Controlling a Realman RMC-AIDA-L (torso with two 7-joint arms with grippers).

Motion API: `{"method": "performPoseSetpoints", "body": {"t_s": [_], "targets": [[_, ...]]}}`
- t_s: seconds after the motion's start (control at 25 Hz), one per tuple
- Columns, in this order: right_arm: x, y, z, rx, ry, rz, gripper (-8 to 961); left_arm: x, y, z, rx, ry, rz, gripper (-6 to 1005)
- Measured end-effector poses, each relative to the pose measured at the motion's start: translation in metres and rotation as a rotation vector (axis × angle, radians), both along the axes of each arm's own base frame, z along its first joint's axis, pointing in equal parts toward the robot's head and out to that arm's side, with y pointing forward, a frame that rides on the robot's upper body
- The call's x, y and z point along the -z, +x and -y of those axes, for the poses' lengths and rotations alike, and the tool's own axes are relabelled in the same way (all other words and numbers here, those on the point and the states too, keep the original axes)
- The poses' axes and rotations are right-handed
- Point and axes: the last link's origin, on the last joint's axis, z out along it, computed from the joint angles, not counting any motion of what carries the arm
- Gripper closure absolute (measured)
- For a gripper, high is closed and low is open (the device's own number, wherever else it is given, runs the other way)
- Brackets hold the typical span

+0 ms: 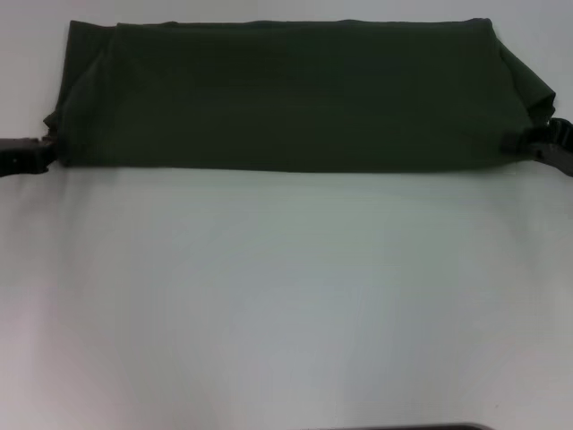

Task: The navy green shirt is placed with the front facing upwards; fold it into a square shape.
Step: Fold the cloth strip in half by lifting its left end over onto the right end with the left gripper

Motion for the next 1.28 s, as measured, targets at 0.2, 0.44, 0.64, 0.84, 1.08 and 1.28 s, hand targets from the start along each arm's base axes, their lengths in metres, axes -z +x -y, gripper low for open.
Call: {"method": "performPoseSetpoints", "body": {"t_s": [0.2,0.44,0.64,0.84,1.08,1.28], "targets": [[-0.001,0.002,0.015,-0.059,-0.009,-0.011,939,-0.010,0.003,0.021,0.044,-0.055,0.068,979],[-0.007,0.011,0.041,-0.108,0.007,-0.035,939,-0.024,0.000,0.041,0.063,-0.064,0.132,980],[-0.011,0.020,0.067,-0.130,-0.016,-0.051,938,-0.025,-0.001,0.057,0.073,-0.123,0.148,980],[-0.016,0.028,0.099,-0.149,-0.028,-0.076,938,-0.024,-0.003,0.079,0.074,-0.189,0.176,978],[-0.020,0.039,0.136,-0.158,-0.030,-0.079,938,-0.026,0.001,0.104,0.120,-0.257,0.226,975],[-0.024,0.046,0.147,-0.129,-0.015,-0.071,938,-0.024,0.000,0.123,0.122,-0.324,0.242,973]]}}
